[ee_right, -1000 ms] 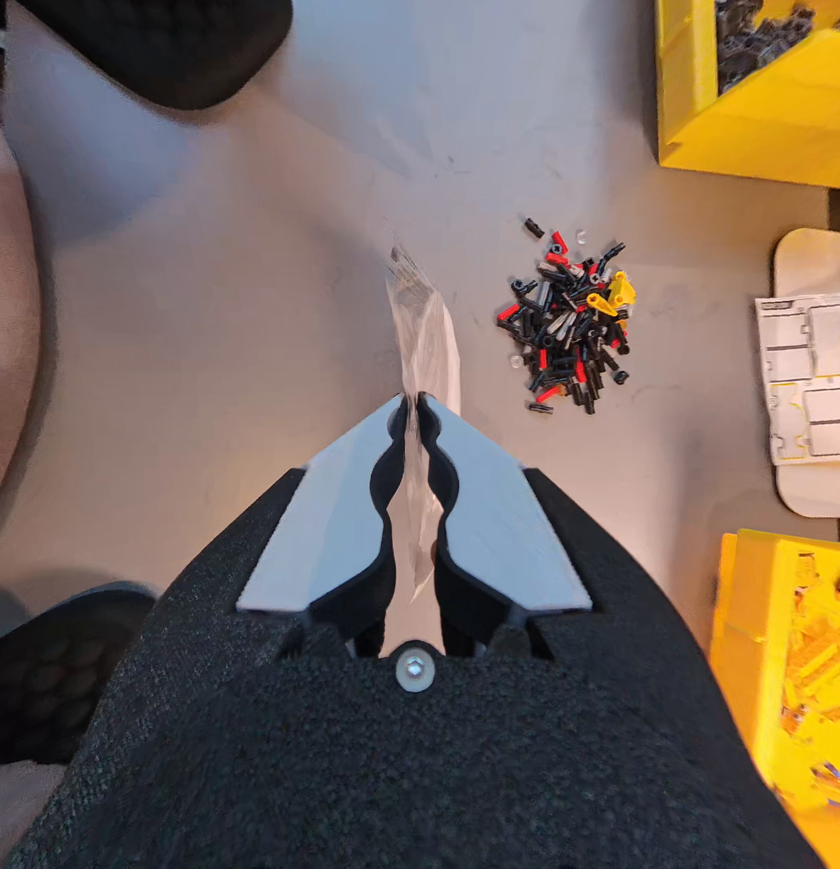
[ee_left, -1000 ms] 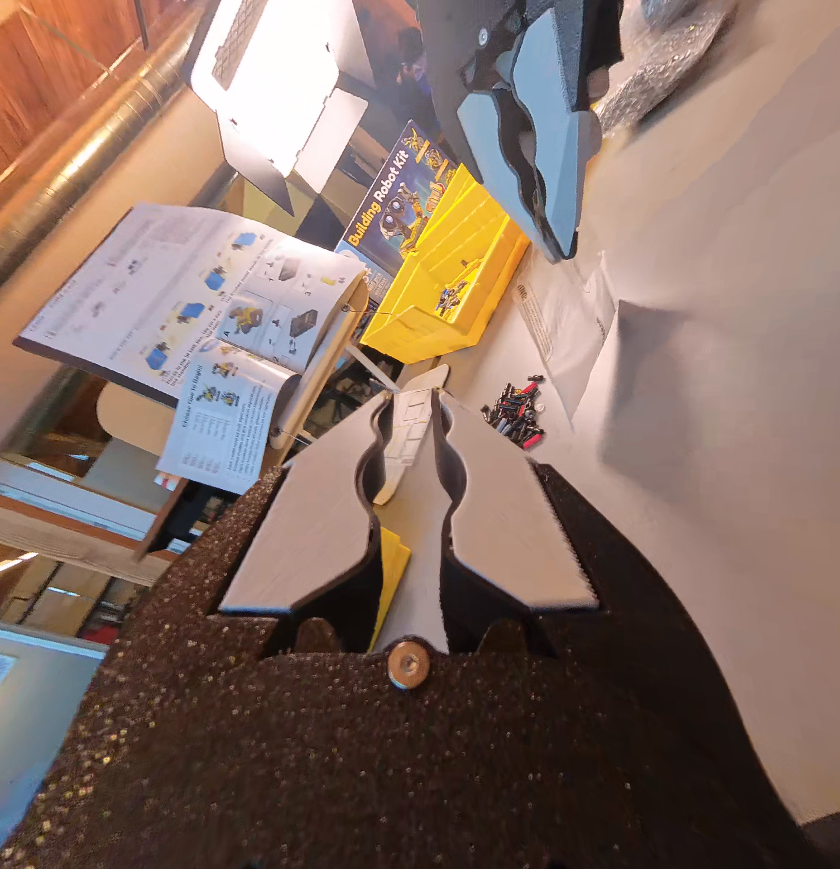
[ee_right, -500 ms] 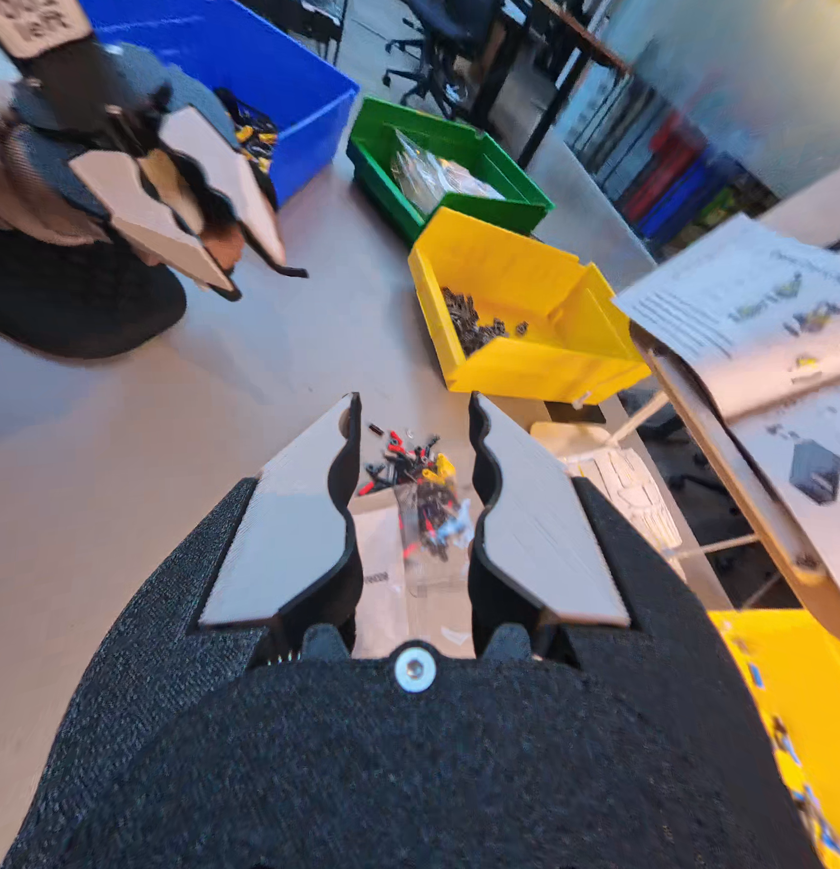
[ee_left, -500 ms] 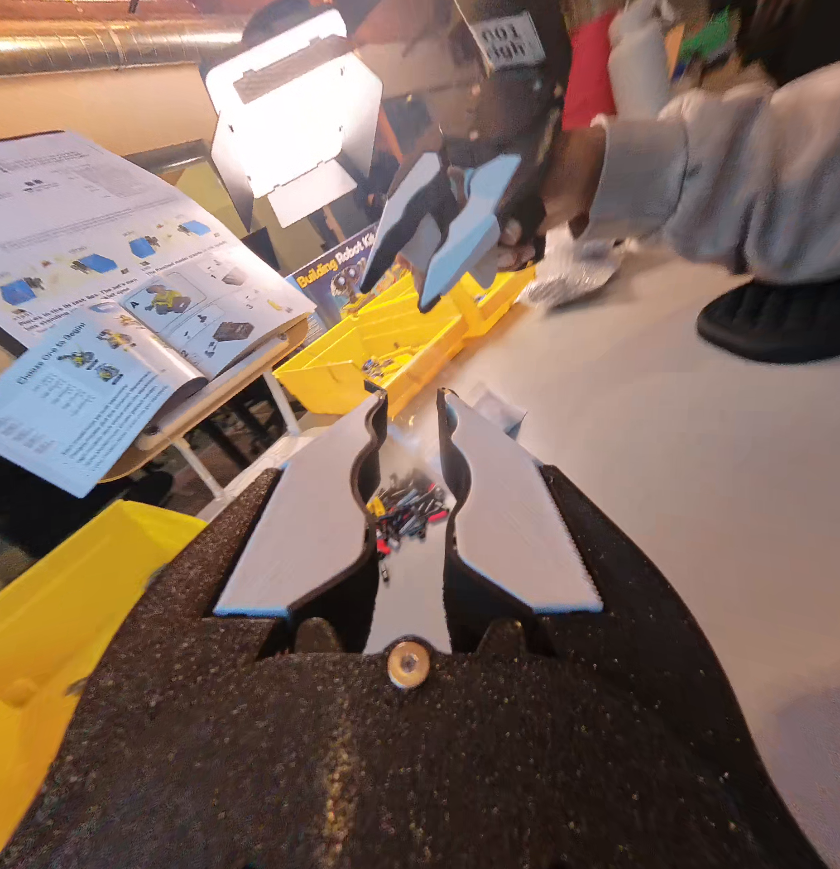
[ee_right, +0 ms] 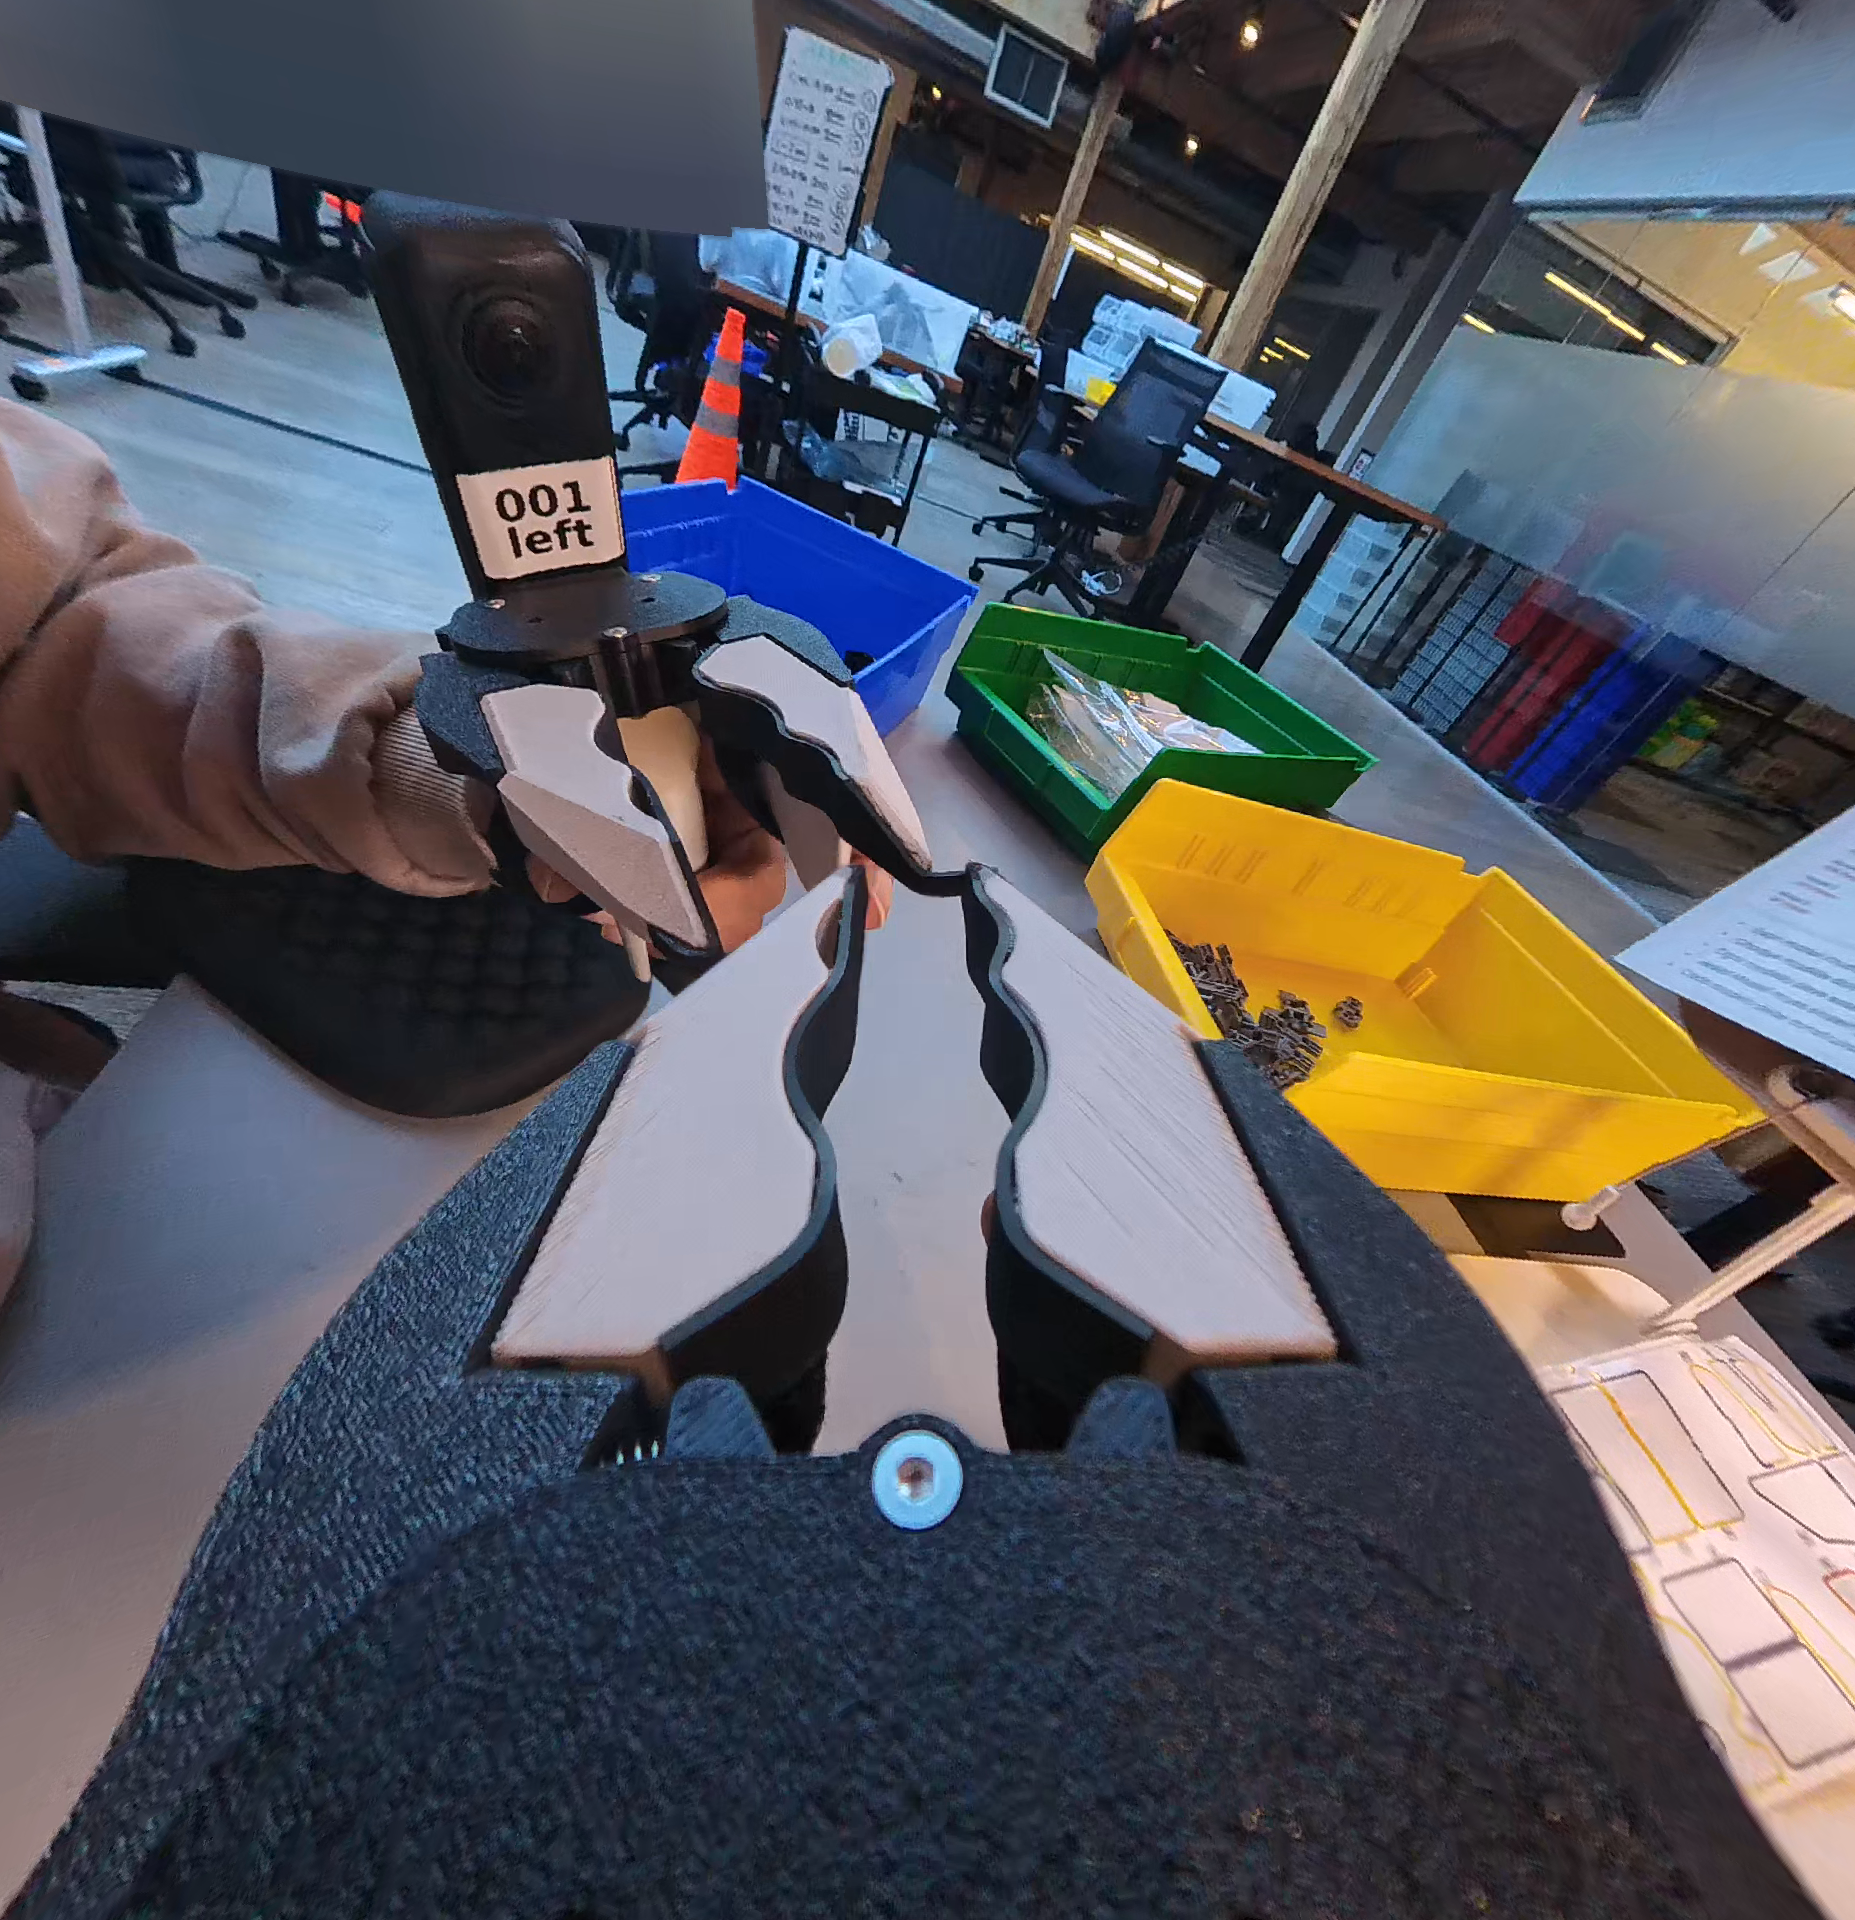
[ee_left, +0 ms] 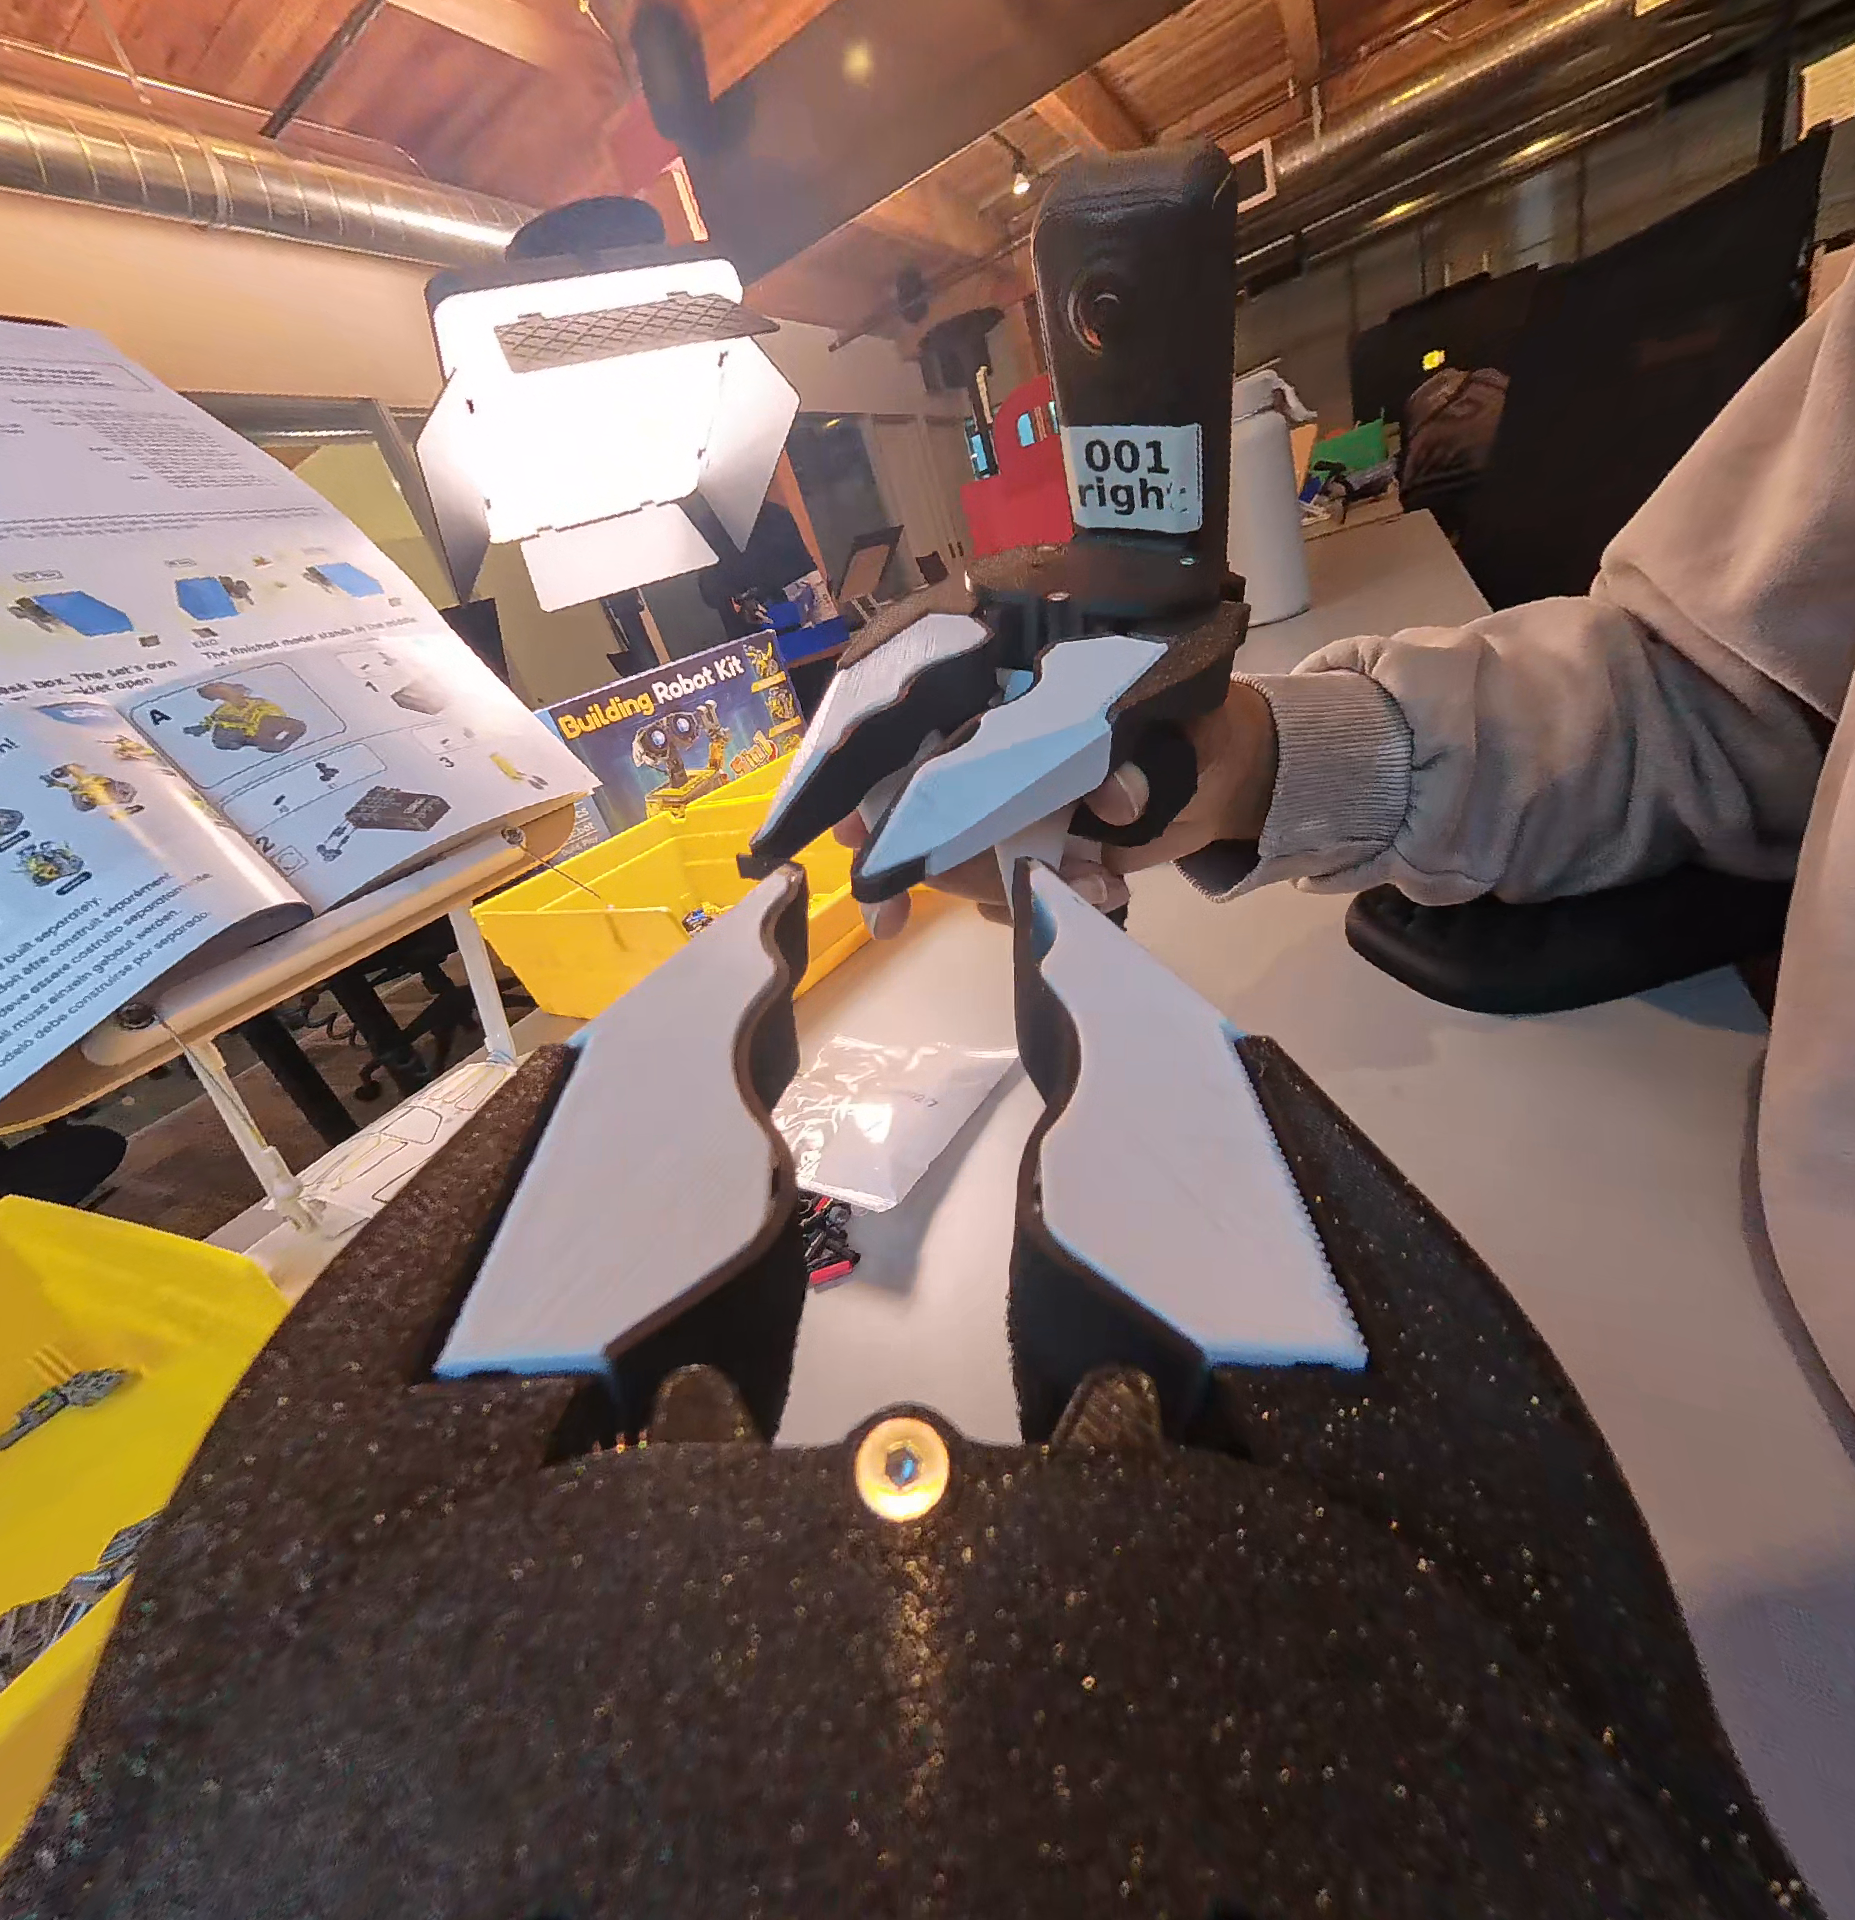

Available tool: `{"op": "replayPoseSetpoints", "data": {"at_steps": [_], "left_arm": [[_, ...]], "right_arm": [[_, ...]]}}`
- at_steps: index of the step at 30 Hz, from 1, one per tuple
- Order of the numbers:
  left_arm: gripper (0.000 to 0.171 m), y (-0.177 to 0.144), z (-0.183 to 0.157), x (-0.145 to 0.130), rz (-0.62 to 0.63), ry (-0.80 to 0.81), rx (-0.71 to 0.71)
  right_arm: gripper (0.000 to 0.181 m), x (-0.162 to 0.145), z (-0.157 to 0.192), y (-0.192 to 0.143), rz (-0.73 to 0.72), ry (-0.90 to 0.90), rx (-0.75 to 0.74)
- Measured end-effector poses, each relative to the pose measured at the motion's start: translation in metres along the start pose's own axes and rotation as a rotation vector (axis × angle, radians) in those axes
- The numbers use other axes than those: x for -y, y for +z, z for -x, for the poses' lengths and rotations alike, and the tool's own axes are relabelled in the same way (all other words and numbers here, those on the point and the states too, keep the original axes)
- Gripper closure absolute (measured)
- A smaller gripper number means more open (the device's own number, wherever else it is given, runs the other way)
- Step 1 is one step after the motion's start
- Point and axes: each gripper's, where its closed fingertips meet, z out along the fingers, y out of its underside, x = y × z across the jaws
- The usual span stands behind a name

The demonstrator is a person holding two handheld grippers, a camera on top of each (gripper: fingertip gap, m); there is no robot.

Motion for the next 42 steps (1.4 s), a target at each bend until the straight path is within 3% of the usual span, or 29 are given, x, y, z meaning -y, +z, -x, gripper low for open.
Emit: {"op": "replayPoseSetpoints", "data": {"at_steps": [11, 20, 32, 42], "left_arm": [[0.139, -0.002, -0.007, 0.011, -0.058, -0.009, -0.031], [0.146, -0.007, -0.019, 0.030, -0.157, -0.044, -0.099], [0.140, -0.009, -0.022, 0.037, -0.215, -0.188, -0.172], [0.140, -0.009, -0.012, 0.034, -0.206, -0.221, -0.125]], "right_arm": [[0.164, 0.011, 0.013, 0.006, -0.145, 0.180, 0.068], [0.170, 0.028, 0.027, 0.001, -0.229, 0.045, 0.073], [0.168, 0.029, 0.025, -0.001, -0.187, -0.045, 0.020], [0.169, 0.024, 0.019, 0.005, -0.157, 0.131, 0.019]]}}
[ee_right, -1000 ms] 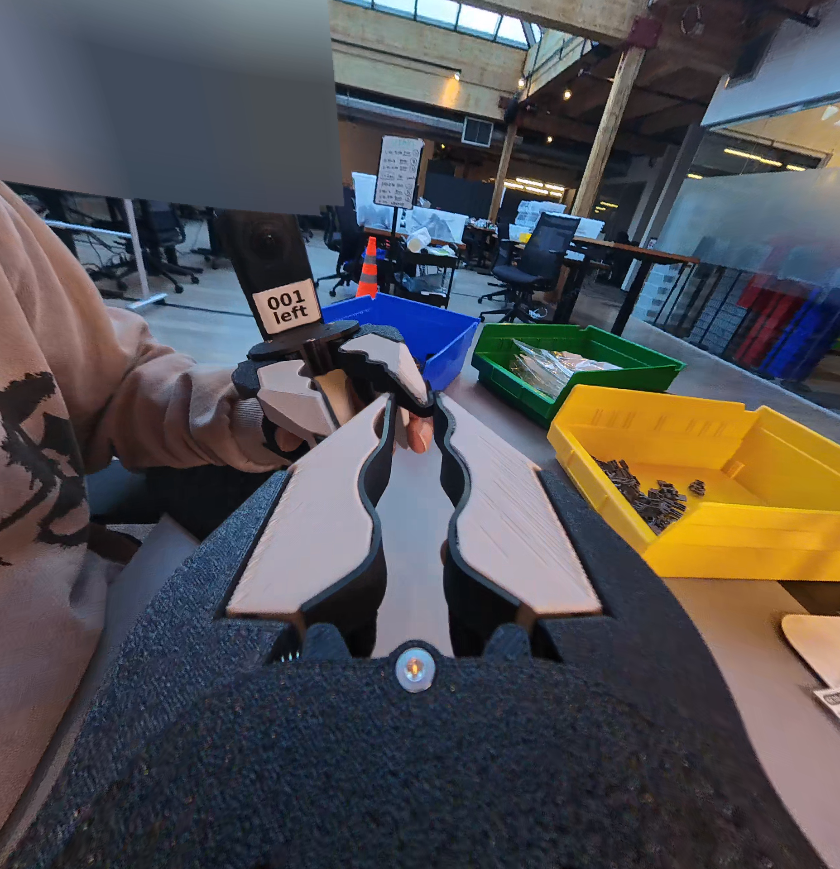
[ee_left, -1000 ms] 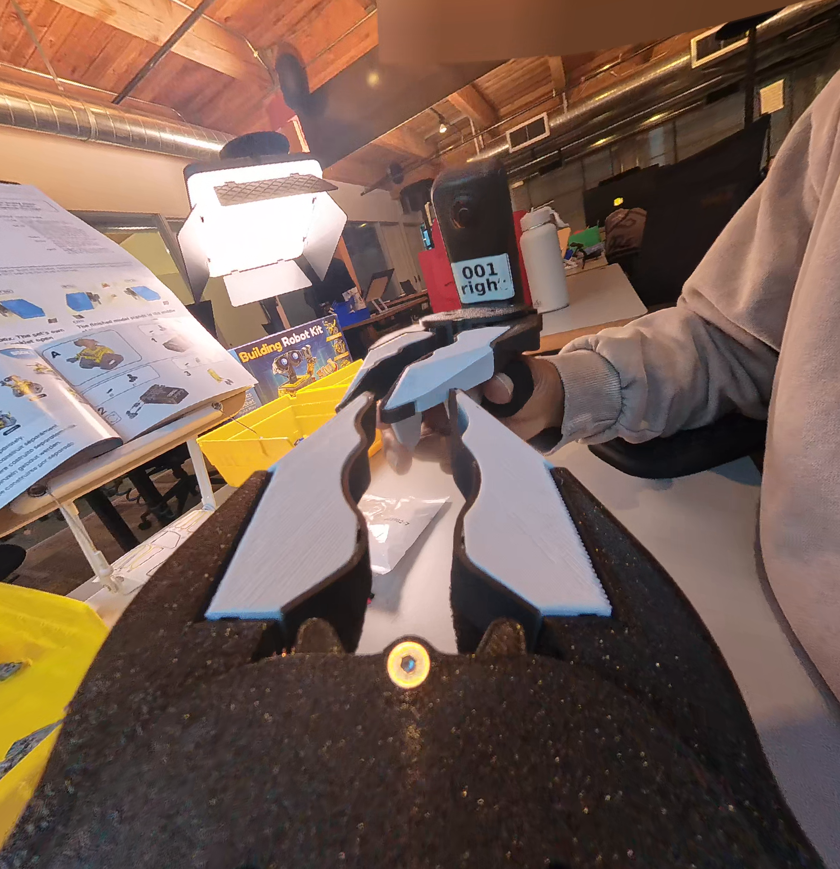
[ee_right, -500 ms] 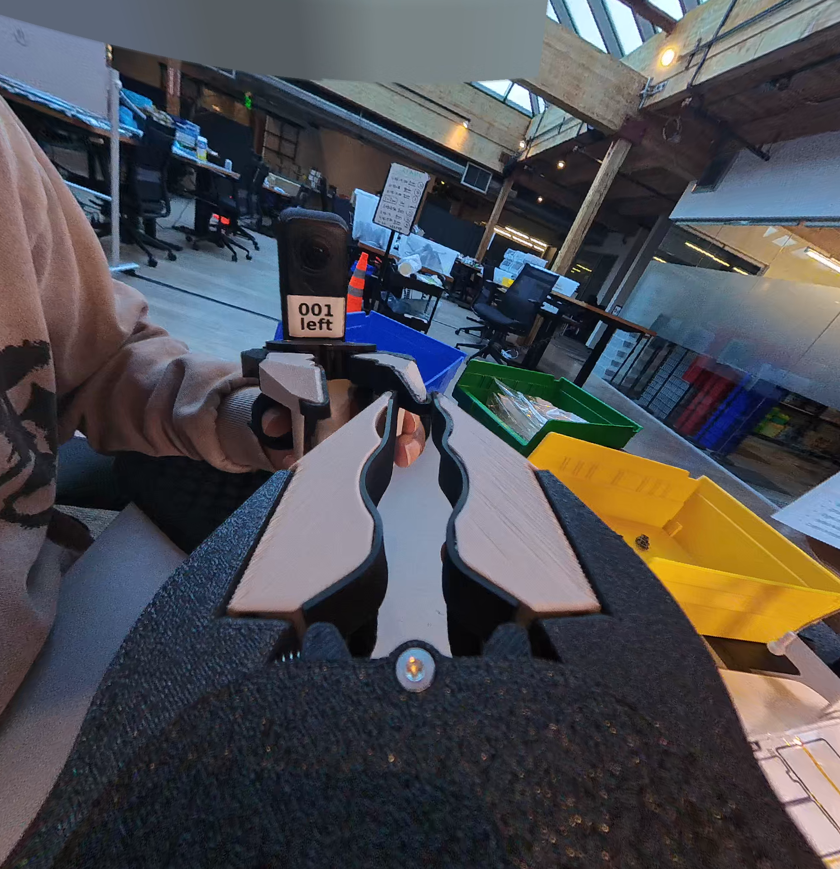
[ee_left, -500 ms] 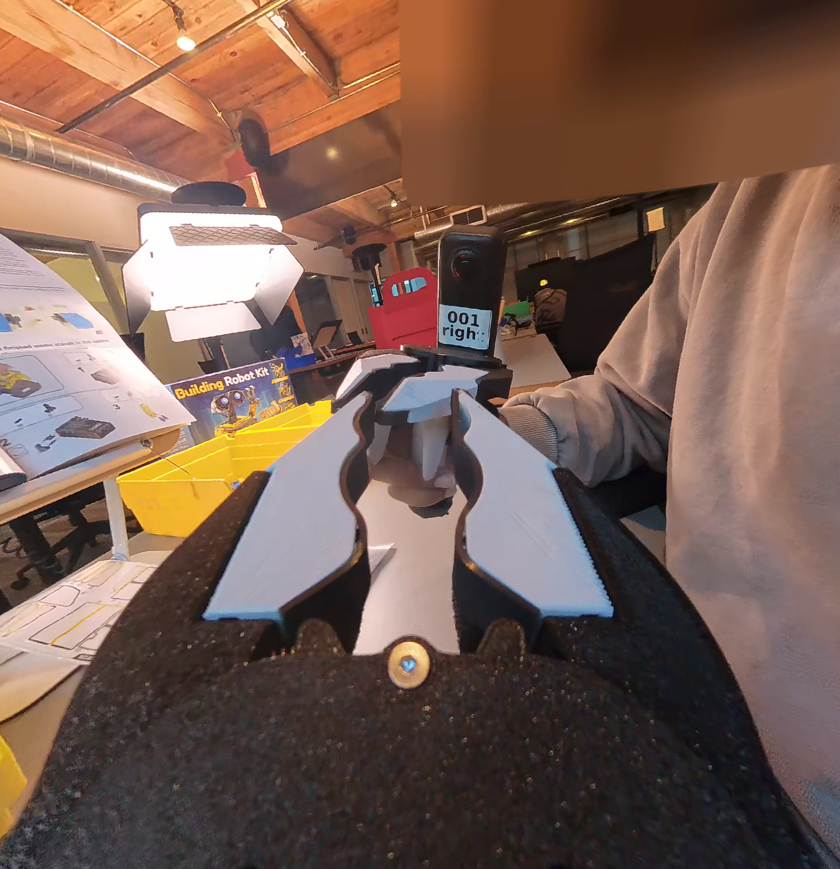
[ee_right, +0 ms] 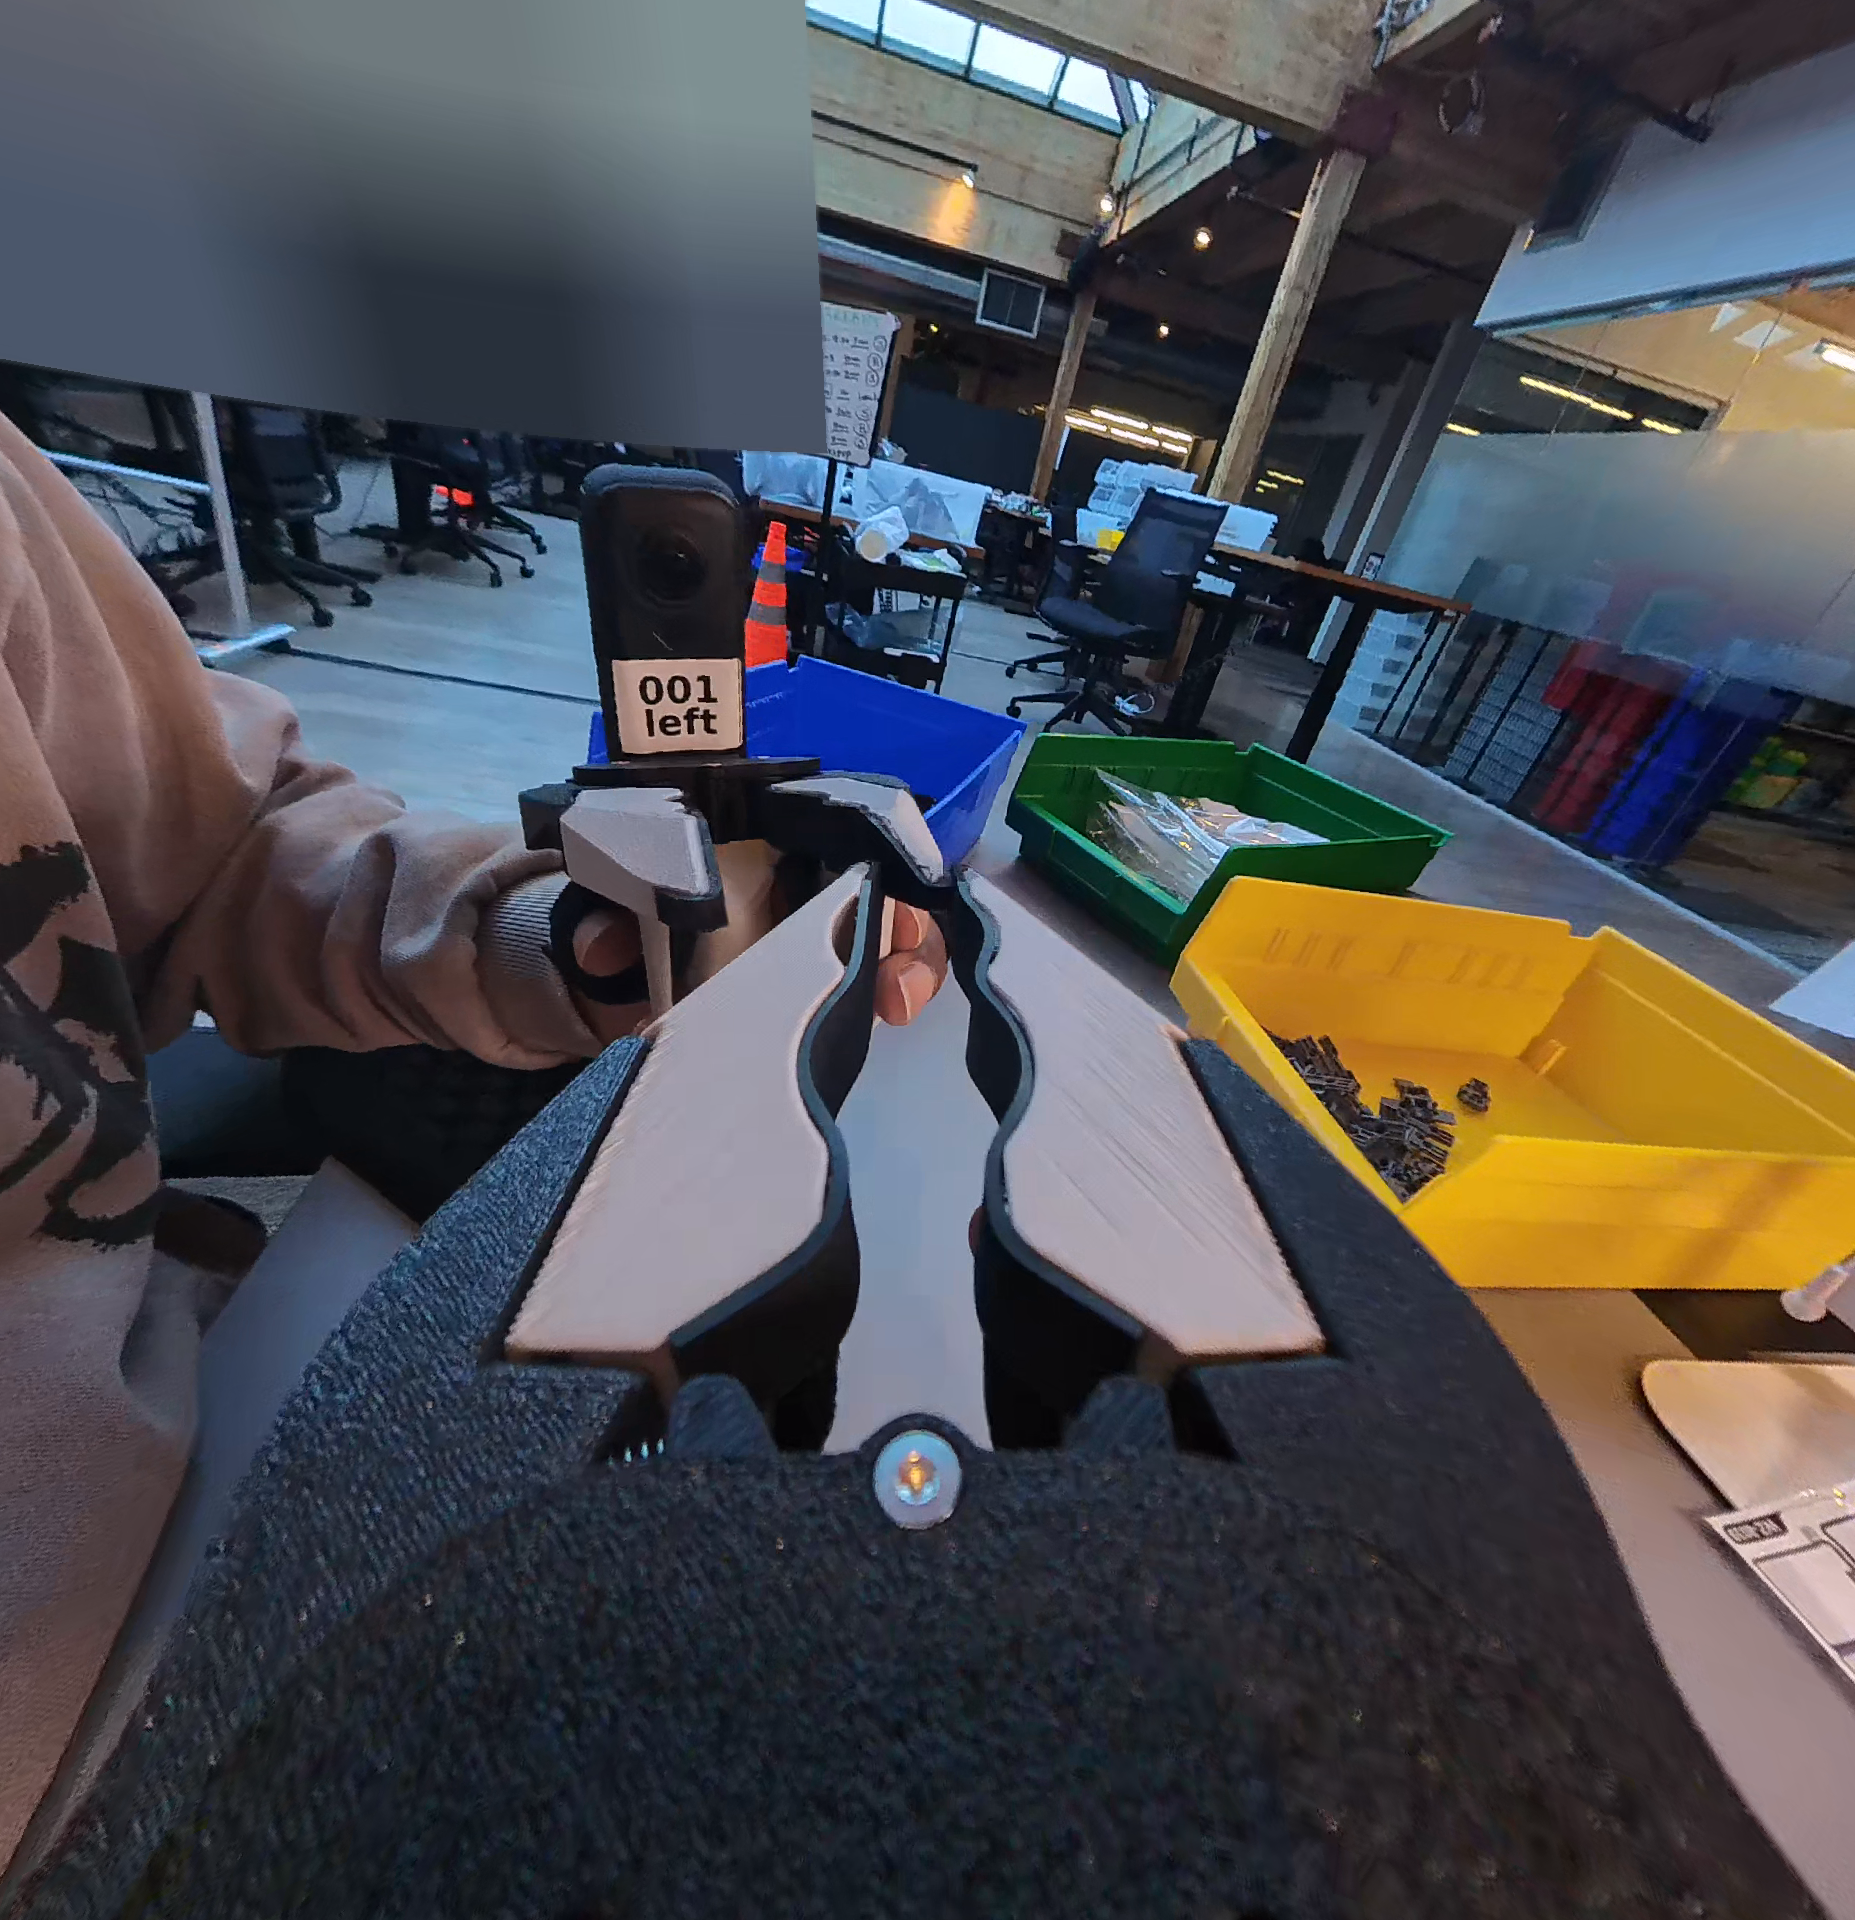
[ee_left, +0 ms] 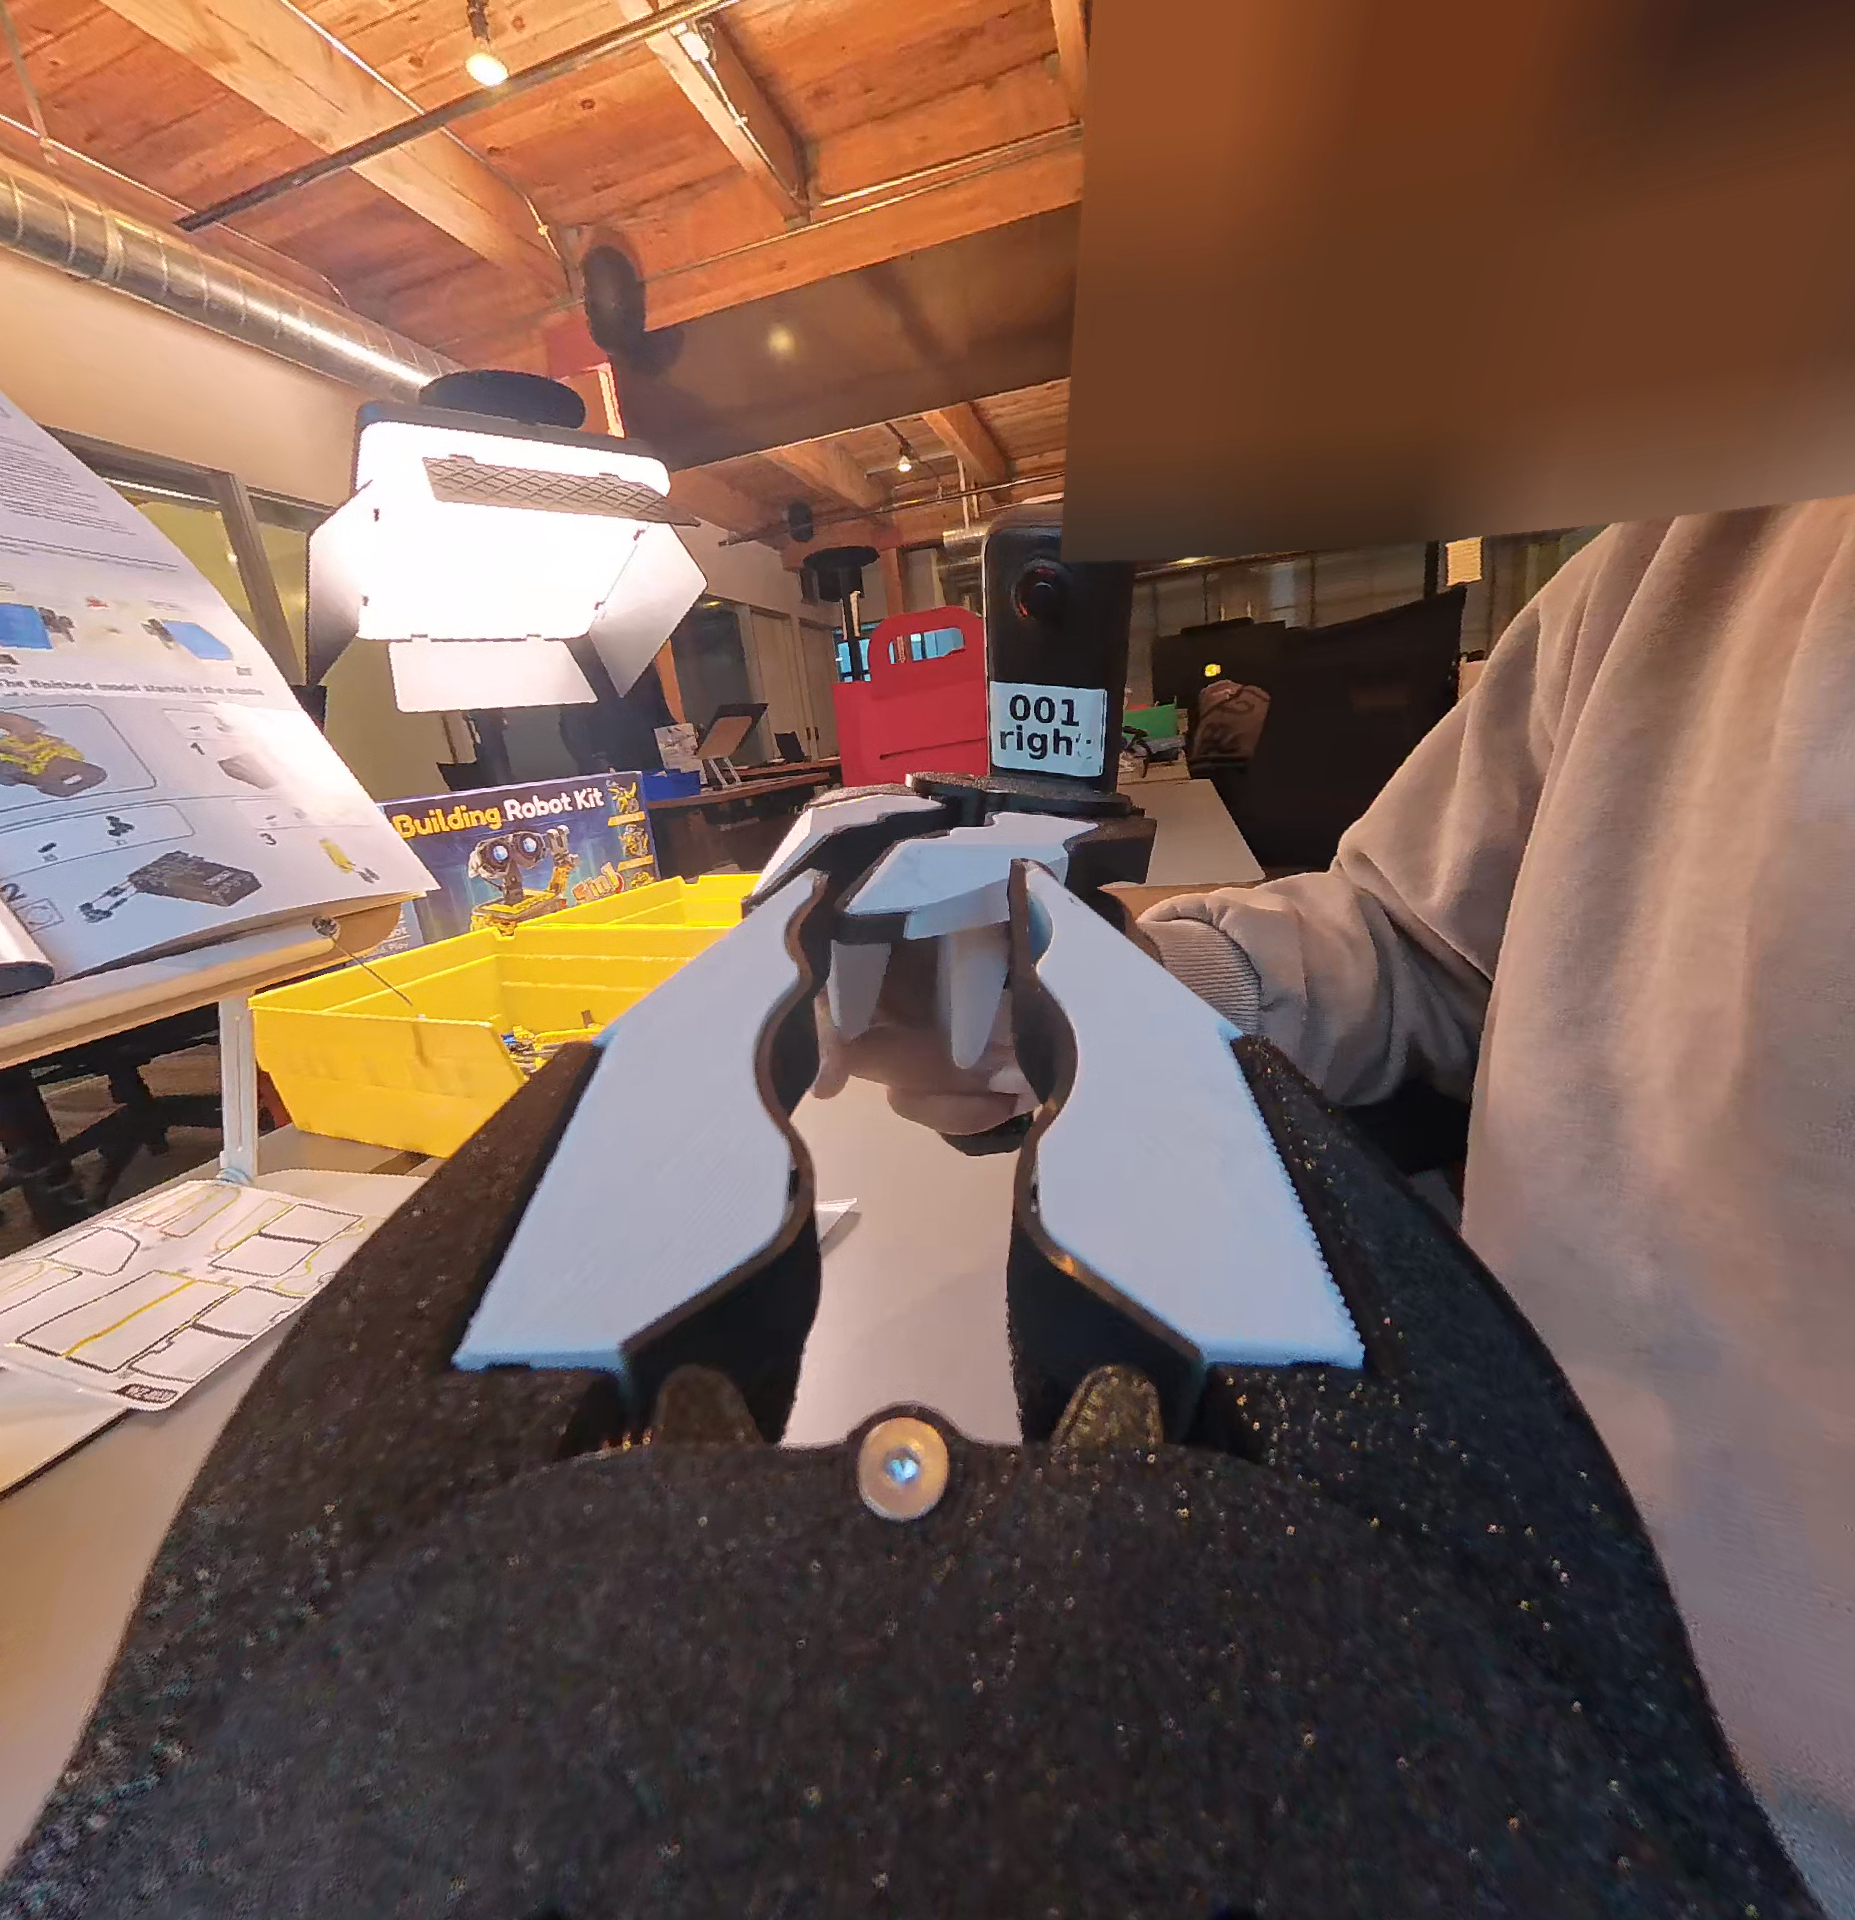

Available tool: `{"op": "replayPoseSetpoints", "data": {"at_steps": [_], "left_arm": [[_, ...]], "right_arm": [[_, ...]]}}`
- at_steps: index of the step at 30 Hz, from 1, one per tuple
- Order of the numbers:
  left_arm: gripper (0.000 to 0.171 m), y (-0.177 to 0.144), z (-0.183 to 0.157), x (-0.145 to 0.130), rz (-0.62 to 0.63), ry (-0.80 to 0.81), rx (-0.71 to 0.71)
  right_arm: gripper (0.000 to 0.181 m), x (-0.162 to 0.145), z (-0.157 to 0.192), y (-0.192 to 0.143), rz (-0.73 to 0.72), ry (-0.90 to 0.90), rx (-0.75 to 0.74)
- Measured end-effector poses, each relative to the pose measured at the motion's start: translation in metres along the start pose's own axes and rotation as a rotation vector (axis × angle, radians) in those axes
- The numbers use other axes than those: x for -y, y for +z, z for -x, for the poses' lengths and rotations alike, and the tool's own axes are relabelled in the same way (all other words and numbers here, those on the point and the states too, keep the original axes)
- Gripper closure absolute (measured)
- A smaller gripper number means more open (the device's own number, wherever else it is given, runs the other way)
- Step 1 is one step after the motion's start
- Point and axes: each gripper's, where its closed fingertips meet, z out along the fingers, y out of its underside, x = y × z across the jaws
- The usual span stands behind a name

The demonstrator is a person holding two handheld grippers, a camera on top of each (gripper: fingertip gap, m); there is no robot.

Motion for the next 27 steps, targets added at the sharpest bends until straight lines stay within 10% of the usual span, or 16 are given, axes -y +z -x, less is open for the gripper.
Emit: {"op": "replayPoseSetpoints", "data": {"at_steps": [16, 27], "left_arm": [[0.156, -0.002, -0.007, 0.002, -0.054, -0.034, -0.053], [0.136, 0.000, -0.022, 0.002, 0.040, 0.309, -0.033]], "right_arm": [[0.174, 0.004, 0.012, -0.003, 0.011, -0.092, 0.036], [0.166, 0.016, 0.018, -0.012, -0.056, -0.148, 0.105]]}}
